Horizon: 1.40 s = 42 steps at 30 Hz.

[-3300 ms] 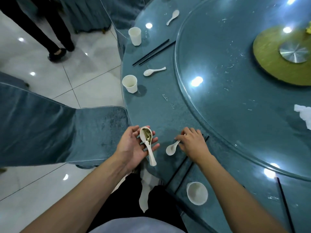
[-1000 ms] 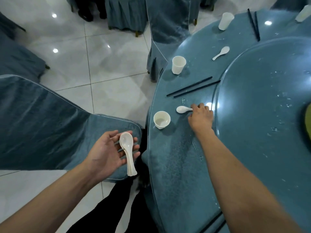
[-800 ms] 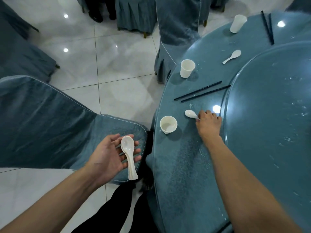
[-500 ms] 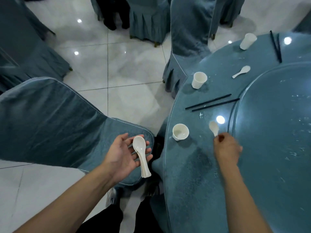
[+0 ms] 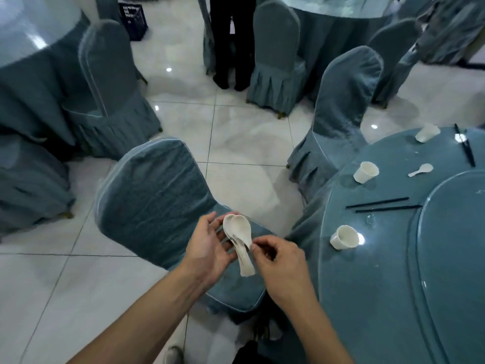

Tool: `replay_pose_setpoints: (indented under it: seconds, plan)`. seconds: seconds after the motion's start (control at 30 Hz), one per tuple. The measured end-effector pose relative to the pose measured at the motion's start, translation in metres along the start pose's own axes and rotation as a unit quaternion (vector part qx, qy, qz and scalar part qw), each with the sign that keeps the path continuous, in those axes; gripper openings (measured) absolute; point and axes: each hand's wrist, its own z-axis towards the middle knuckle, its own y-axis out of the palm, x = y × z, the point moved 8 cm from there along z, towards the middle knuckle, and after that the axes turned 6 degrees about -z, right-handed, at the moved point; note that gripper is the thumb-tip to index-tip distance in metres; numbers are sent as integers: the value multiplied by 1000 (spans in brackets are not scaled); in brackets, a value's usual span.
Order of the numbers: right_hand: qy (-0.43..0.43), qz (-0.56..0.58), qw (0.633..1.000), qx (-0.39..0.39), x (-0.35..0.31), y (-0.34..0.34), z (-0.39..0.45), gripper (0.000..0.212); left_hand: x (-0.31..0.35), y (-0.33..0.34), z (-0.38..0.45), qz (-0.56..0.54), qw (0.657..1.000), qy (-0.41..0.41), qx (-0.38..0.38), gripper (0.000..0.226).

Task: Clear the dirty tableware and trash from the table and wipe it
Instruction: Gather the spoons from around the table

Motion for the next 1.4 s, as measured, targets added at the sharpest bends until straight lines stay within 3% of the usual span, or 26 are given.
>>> replay_pose_setpoints:
  seconds: [0.33, 0.5, 0.67, 0.87, 1.07, 1.4]
  plan:
    - [-81, -73, 993, -52, -144, 169, -37, 14, 124, -172, -46, -54, 997, 34, 35, 51]
    - [-208, -187, 960, -10, -208, 223, -35, 26, 183, -232, -55, -73, 996, 40, 39, 49]
    - [-263, -283, 922, 2, -252, 257, -5, 33, 238, -267, -39, -79, 994, 46, 51, 50]
    - [-228, -311, 923, -6, -279, 296, 73, 44, 318, -274, 4, -63, 995, 53, 48, 48]
    - [-168, -286, 943, -13, -307, 320, 167, 49, 406, -240, 70, 4, 998, 42, 51, 48]
    - [-83, -284, 950, 100, -335, 307, 295, 47, 506, -157, 179, 81, 997, -9, -13, 50]
